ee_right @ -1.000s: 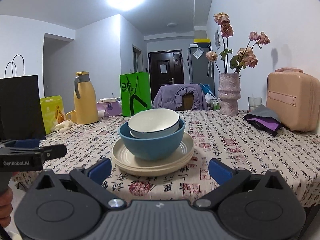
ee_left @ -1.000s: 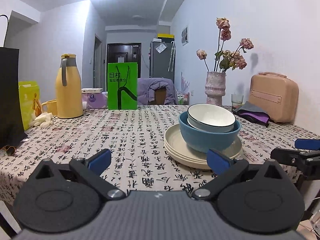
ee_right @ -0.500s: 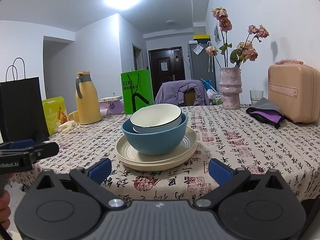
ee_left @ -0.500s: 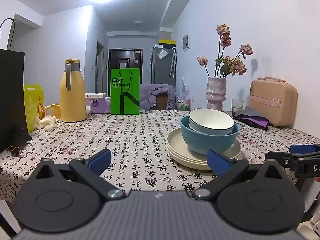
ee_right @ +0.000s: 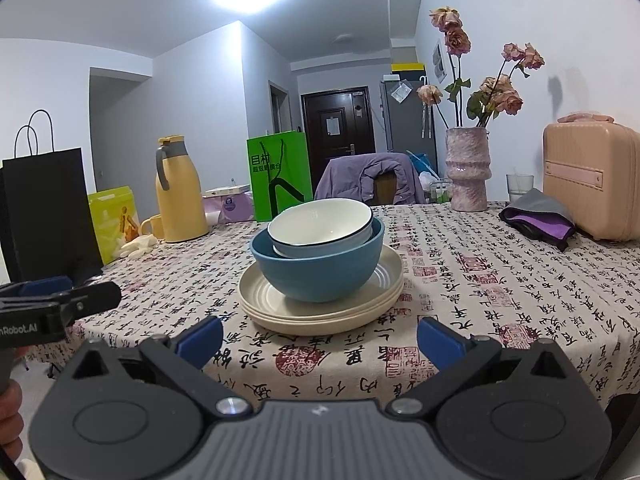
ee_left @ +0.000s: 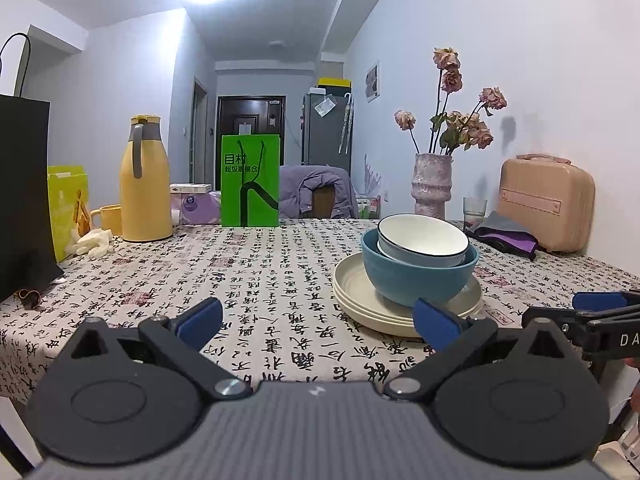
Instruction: Organize plates and bowls
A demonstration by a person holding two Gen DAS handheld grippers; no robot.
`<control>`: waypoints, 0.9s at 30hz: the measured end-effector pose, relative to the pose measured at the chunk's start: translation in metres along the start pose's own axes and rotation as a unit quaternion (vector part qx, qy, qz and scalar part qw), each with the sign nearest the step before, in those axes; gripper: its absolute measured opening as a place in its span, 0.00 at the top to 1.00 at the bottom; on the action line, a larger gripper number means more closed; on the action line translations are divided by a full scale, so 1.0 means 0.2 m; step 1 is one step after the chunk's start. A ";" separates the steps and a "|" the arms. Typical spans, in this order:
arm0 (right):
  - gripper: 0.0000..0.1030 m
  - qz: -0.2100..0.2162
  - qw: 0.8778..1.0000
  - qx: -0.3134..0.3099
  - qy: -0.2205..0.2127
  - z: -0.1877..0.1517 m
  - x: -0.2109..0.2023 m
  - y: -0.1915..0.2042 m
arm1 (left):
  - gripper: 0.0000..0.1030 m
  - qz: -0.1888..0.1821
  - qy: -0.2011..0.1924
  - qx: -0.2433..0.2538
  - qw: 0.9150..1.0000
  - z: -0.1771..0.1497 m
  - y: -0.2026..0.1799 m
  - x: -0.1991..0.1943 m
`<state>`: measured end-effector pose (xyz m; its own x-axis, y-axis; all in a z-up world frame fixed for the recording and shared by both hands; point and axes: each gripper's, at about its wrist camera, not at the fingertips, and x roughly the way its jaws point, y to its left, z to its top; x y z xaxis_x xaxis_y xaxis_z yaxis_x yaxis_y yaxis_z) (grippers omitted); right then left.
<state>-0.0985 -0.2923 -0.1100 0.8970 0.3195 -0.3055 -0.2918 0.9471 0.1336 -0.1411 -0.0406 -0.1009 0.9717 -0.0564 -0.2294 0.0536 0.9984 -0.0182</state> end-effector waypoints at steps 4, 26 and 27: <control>0.00 0.001 1.000 0.000 0.000 0.00 0.00 0.00 | 0.00 0.000 0.000 0.000 1.000 0.00 0.00 0.00; 0.00 0.001 1.000 -0.001 0.001 0.00 0.00 0.00 | 0.00 -0.002 -0.001 -0.005 1.000 0.00 0.00 0.00; 0.00 0.001 1.000 -0.001 0.001 0.00 0.00 0.00 | 0.00 -0.002 -0.001 -0.005 1.000 0.00 0.00 0.00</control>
<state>-0.0989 -0.2921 -0.1101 0.8953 0.3220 -0.3078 -0.2950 0.9463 0.1321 -0.1420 -0.0403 -0.1012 0.9717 -0.0608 -0.2281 0.0558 0.9980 -0.0284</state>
